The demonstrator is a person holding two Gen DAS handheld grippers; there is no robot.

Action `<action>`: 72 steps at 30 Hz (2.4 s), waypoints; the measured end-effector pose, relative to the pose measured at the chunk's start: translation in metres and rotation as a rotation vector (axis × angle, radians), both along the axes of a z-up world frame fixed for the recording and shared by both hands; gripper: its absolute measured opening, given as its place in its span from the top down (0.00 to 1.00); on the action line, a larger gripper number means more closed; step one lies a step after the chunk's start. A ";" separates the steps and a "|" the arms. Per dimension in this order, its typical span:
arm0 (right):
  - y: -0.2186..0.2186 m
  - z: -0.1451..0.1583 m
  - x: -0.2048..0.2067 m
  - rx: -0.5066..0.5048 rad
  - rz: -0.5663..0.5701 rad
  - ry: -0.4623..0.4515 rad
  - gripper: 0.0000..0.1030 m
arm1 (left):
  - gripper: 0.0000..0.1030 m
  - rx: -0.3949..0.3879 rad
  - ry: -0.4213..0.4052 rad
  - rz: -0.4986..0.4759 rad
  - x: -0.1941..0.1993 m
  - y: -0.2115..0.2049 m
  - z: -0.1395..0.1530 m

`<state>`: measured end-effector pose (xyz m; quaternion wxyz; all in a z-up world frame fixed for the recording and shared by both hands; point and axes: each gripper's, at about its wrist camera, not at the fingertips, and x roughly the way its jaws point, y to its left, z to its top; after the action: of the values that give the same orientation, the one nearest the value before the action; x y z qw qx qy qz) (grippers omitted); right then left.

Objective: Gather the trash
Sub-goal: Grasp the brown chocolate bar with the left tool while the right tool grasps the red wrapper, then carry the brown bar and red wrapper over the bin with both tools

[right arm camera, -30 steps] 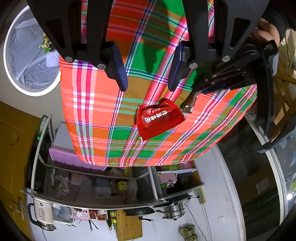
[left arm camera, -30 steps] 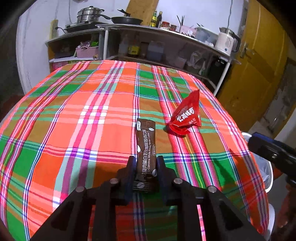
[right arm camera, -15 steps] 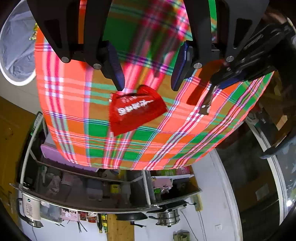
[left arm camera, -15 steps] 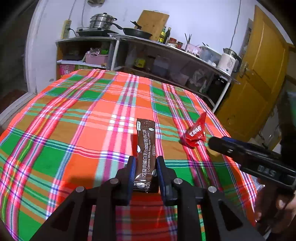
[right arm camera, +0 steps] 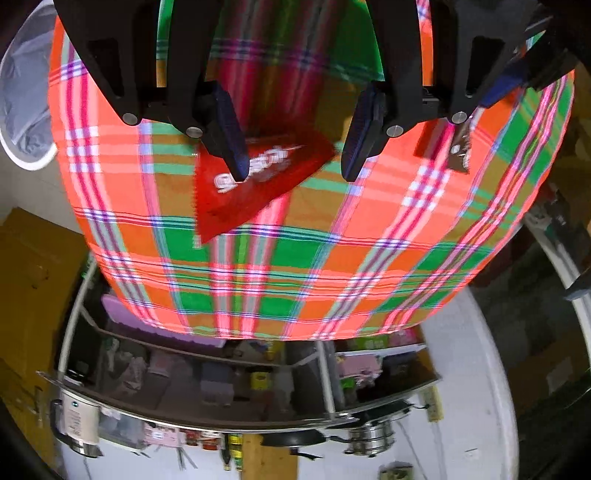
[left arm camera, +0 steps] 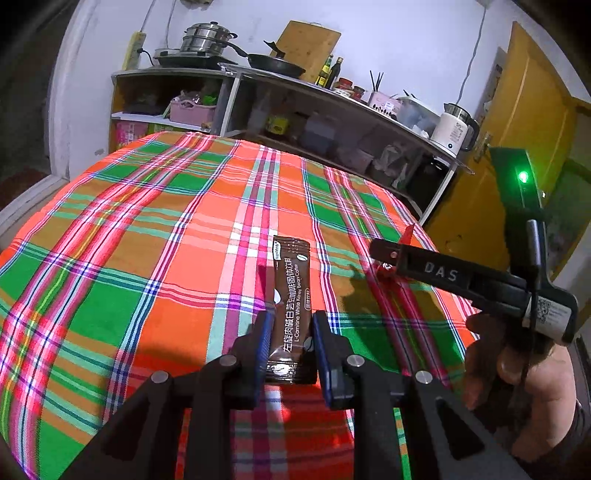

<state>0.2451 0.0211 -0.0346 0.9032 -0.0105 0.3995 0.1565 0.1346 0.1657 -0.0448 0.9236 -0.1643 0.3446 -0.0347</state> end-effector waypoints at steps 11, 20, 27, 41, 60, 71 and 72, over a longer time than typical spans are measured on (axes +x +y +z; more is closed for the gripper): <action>-0.044 -0.007 0.010 0.099 -0.075 0.089 0.49 | 0.77 0.006 0.007 -0.002 0.002 -0.003 -0.002; -0.035 -0.018 0.032 0.126 -0.034 0.135 0.49 | 0.77 0.012 0.014 -0.014 0.004 -0.009 -0.003; -0.040 -0.023 0.043 0.151 -0.076 0.143 0.52 | 0.77 0.010 0.021 -0.022 0.006 -0.010 -0.006; -0.051 -0.014 0.024 0.147 -0.019 0.121 0.81 | 0.77 0.035 0.016 -0.030 0.005 -0.019 -0.002; -0.126 0.031 -0.065 0.186 0.015 0.005 0.81 | 0.77 0.075 -0.048 -0.132 -0.024 -0.090 0.039; -0.176 0.047 -0.098 0.195 -0.038 -0.058 0.81 | 0.77 0.102 -0.086 -0.218 -0.026 -0.145 0.060; -0.181 0.048 -0.099 0.196 -0.047 -0.059 0.81 | 0.77 0.103 -0.087 -0.225 -0.025 -0.148 0.061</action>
<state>0.1456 -0.1601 0.0129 0.9148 0.0824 0.3554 0.1733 0.1093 0.0178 0.0161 0.9352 -0.0756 0.3217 -0.1273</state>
